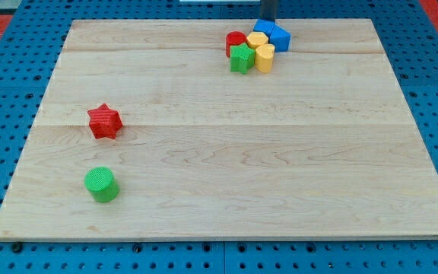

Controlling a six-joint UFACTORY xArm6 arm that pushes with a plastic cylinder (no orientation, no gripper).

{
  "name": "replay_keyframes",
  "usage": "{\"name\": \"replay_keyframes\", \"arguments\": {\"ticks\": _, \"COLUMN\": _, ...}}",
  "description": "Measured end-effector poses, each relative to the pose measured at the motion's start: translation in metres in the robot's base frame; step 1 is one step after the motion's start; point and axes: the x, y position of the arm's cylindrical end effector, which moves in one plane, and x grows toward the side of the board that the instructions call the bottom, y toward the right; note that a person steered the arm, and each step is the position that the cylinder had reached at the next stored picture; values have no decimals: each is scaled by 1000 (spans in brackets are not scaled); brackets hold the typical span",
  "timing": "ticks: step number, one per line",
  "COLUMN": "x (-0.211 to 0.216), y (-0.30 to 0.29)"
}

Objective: Slide red star closer to blue triangle

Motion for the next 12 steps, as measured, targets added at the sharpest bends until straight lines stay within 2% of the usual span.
{"name": "replay_keyframes", "arguments": {"ticks": 3, "x": 11, "y": -31}}
{"name": "replay_keyframes", "arguments": {"ticks": 4, "x": 30, "y": -148}}
{"name": "replay_keyframes", "arguments": {"ticks": 5, "x": 85, "y": -273}}
{"name": "replay_keyframes", "arguments": {"ticks": 6, "x": 161, "y": -323}}
{"name": "replay_keyframes", "arguments": {"ticks": 7, "x": 193, "y": -318}}
{"name": "replay_keyframes", "arguments": {"ticks": 9, "x": 234, "y": -214}}
{"name": "replay_keyframes", "arguments": {"ticks": 10, "x": 239, "y": -266}}
{"name": "replay_keyframes", "arguments": {"ticks": 12, "x": 256, "y": -320}}
